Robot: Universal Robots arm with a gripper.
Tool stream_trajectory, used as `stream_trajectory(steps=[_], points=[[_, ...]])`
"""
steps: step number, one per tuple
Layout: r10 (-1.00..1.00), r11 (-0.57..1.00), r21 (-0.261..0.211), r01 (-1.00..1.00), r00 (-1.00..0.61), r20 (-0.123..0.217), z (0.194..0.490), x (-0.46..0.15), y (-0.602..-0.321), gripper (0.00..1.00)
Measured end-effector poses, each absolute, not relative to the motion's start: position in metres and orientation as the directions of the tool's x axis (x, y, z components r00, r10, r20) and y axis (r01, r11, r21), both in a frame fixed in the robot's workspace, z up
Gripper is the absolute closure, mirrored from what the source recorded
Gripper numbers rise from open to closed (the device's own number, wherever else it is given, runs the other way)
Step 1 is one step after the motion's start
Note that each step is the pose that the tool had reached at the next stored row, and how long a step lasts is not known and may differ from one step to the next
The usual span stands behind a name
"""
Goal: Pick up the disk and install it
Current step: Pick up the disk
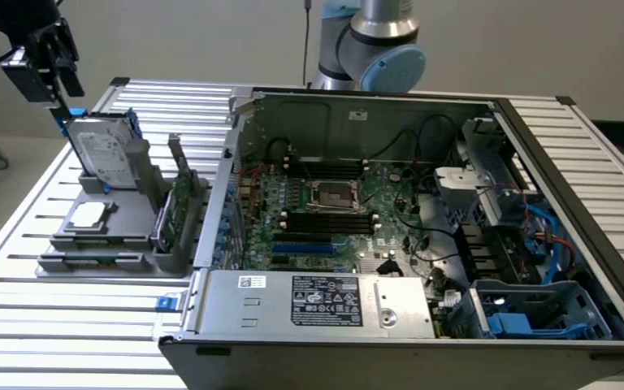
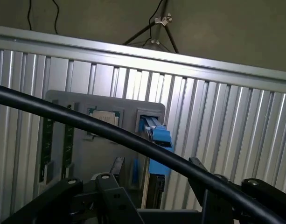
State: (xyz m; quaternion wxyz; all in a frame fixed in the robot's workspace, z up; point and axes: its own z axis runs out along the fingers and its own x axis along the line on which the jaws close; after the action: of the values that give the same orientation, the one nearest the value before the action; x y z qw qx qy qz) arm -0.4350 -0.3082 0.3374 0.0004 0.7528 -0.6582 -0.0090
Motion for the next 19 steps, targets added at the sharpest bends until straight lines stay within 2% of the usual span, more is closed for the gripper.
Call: stream_trajectory(steps=[19], points=[[-0.995, -0.099, 0.012, -0.995, 0.099, -0.013, 0.303, -0.437, -0.307, 0.35]])
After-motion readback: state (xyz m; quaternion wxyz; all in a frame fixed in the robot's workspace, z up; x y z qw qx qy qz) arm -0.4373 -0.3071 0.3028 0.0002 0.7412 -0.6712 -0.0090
